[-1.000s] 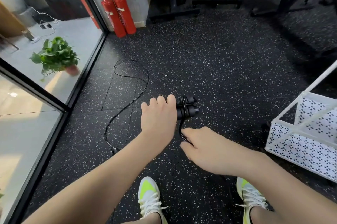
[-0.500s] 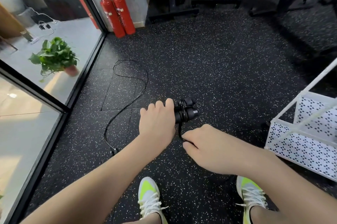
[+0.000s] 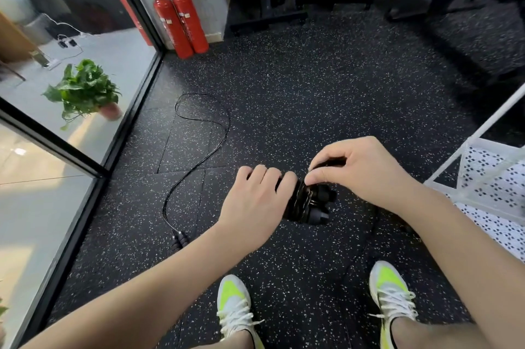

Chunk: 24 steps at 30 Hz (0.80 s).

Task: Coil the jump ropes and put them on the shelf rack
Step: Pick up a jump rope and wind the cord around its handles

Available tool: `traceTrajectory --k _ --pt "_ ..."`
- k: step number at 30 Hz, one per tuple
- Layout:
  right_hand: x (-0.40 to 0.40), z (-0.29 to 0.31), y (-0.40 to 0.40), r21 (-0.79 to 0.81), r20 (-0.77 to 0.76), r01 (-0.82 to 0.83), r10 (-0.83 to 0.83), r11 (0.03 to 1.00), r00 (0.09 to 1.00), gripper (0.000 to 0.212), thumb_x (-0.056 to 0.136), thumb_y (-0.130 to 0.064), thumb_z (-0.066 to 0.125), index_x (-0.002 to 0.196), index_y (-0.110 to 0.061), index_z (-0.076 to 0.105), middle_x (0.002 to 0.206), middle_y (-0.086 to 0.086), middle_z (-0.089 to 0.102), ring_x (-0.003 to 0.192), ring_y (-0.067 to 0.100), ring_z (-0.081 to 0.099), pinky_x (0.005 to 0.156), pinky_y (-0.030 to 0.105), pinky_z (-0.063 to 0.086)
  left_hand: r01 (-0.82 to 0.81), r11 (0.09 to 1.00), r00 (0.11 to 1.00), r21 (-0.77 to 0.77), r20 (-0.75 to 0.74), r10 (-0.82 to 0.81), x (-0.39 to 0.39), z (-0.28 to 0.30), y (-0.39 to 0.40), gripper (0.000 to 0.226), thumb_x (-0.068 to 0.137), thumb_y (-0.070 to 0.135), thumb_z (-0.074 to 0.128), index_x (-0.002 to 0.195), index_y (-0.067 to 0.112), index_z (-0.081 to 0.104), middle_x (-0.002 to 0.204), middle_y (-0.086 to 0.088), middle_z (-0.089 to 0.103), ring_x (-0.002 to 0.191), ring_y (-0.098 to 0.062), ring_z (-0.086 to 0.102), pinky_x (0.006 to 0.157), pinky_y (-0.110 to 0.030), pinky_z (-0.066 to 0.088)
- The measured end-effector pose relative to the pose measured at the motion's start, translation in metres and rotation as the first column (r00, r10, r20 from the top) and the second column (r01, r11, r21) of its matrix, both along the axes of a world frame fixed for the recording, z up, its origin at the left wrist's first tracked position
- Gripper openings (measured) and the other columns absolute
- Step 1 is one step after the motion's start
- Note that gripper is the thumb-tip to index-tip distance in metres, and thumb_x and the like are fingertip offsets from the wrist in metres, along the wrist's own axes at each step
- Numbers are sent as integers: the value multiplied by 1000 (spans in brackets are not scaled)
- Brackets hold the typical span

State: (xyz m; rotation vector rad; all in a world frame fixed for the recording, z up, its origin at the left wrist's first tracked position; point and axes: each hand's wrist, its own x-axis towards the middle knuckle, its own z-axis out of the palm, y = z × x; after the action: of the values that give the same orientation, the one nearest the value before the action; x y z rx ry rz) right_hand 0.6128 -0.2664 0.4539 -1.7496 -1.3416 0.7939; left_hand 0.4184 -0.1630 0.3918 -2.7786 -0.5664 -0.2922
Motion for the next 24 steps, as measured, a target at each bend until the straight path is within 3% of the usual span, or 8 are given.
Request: traceTrajectory --k 6,9,13,15,17,19,21,24 --pt "17 -29 7 9 -264 7 -4 1000 964 7 81 -31 79 85 -26 82 88 4 78 84 35 69 90 55 53 11 1000 995 -16 104 -9 2 11 -2 50 71 13 71 119 13 59 94 -3 61 81 -30 56 74 -42 42" --pt "18 -47 7 -13 -478 13 -18 1000 878 19 81 -28 74 90 -13 81 95 18 76 86 32 65 86 50 54 34 999 986 -37 163 -28 3 14 -3 48 70 11 66 117 13 60 97 -3 63 83 -31 58 75 -43 43" --pt "4 -72 5 -141 -602 -23 -67 990 796 19 96 3 59 91 -3 77 92 22 73 85 30 64 87 47 50 -16 995 971 -103 234 40 8 23 -3 48 69 15 60 117 16 60 101 -1 65 88 -29 59 77 -42 44" --pt "-14 -75 3 -187 -589 -41 -79 981 804 29 103 3 46 90 -3 71 80 15 68 74 25 62 85 50 53 -101 985 961 -140 243 133 16 25 -3 51 65 13 72 114 15 61 98 -1 64 86 -29 59 75 -41 43" --pt "-34 -71 2 -193 -549 -34 -79 981 832 37 110 -15 37 89 -11 67 72 7 64 67 24 59 80 47 55 -208 962 946 -178 213 244 25 26 -1 57 62 18 81 113 14 57 95 -1 63 84 -28 59 73 -41 44" --pt "-52 -66 2 -181 -366 -5 -62 983 929 38 111 -26 33 85 -20 60 66 -2 62 59 16 57 69 41 55 -319 926 920 -201 168 354 34 23 0 65 62 18 86 113 14 46 95 -2 62 83 -27 57 72 -41 46" --pt "-64 -61 0 -177 -139 -10 -15 984 990 28 108 -24 35 89 -22 54 67 -3 62 50 6 52 54 32 50 -360 912 908 -195 154 391 40 21 3 64 66 10 80 114 12 38 95 -6 61 82 -28 55 69 -42 45" --pt "-71 -54 -3 -217 -11 -49 47 975 999 10 104 -23 42 108 -20 50 79 1 64 49 3 50 48 18 35 -413 897 906 -158 33 422 44 23 7 49 84 8 57 123 10 28 110 -9 56 95 -30 53 77 -42 40"
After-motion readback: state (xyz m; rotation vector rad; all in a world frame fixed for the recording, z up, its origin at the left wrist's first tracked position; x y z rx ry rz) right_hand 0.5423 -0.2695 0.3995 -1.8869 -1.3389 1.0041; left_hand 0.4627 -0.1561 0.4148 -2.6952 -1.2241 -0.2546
